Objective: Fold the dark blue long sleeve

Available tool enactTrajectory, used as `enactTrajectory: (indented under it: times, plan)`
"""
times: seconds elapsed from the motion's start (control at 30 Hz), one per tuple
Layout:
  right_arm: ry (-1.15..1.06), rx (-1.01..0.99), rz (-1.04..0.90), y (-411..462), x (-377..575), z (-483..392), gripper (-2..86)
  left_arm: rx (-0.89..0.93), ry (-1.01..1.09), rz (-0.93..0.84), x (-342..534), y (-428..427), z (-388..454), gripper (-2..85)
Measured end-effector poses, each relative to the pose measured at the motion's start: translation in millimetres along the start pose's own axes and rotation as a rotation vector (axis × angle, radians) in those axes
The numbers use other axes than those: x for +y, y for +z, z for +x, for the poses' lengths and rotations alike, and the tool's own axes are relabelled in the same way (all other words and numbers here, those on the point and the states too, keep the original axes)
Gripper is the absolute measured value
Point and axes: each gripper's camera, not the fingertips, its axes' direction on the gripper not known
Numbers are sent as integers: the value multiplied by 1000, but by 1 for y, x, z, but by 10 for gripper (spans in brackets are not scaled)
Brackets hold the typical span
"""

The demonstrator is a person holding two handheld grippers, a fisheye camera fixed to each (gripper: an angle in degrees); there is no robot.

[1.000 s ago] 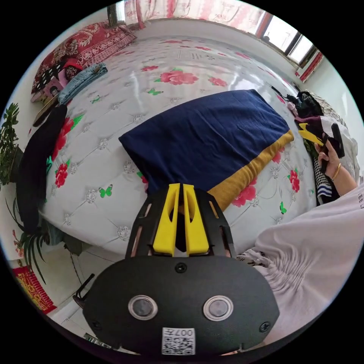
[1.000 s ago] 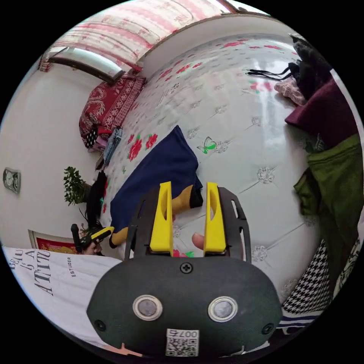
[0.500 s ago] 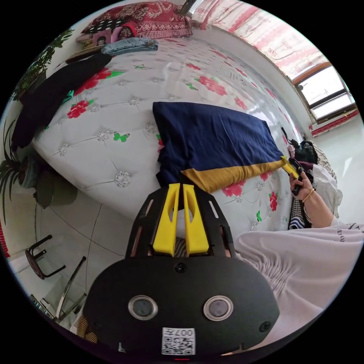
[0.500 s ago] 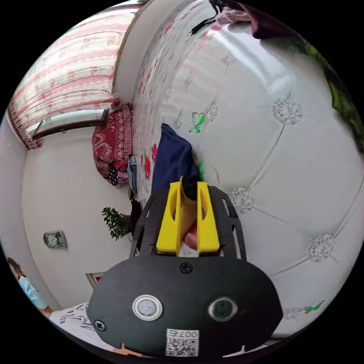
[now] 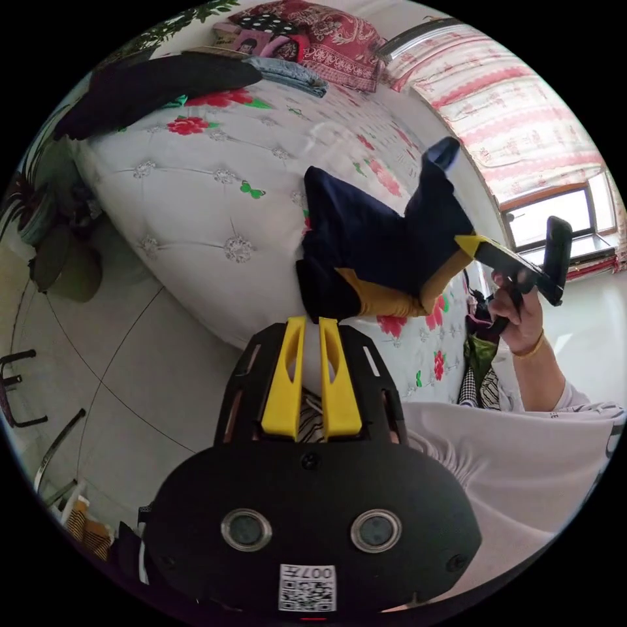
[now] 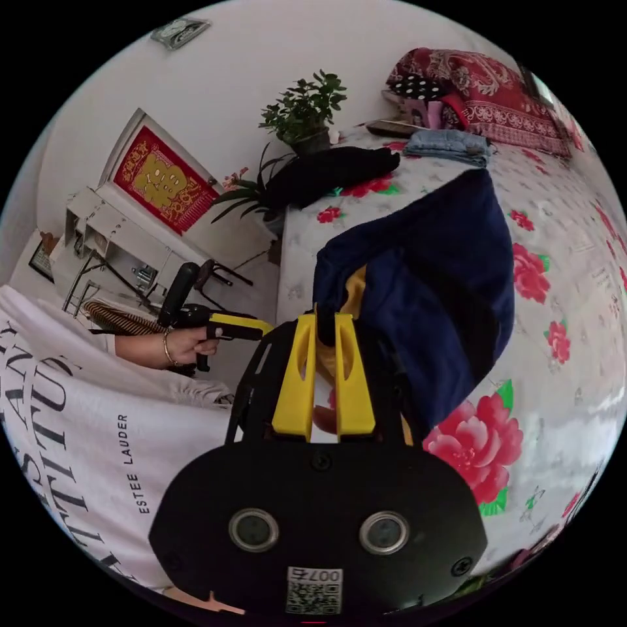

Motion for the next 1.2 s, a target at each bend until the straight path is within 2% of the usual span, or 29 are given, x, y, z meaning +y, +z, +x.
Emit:
enactTrajectory:
  times: [0.13, 0.23, 0.33, 0.43, 0.63, 0.8, 0.9, 1.0, 1.07, 1.2]
  plan:
    - [72, -118, -123, 83, -8, 8, 80, 56, -45, 4, 4, -11, -26, 52]
    - [122, -170, -40, 79, 3, 20, 82, 86, -39, -13, 3, -18, -39, 64]
    - [200, -118, 44, 56, 20, 43, 85, 153, -19, -33, -5, -21, -47, 78]
    - [439, -76, 206, 22, 64, 104, 91, 225, 25, -64, -20, -20, -47, 108]
    - [777, -166, 353, 18, 129, 190, 102, 325, 102, -151, -49, -15, -40, 182]
    - [778, -265, 280, 54, 119, 225, 102, 307, 98, -174, -70, -12, -35, 213]
    - [737, -299, 188, 83, 96, 234, 96, 250, 13, -176, -85, -11, -37, 180]
    - [710, -258, 142, 91, 81, 236, 82, 258, -95, -174, -95, -9, -48, 108]
    - [684, -288, 172, 85, 81, 236, 72, 326, -203, -149, -95, -18, -61, 81]
    - [627, -403, 239, 68, 90, 228, 52, 363, -170, -69, -87, -55, -57, 69]
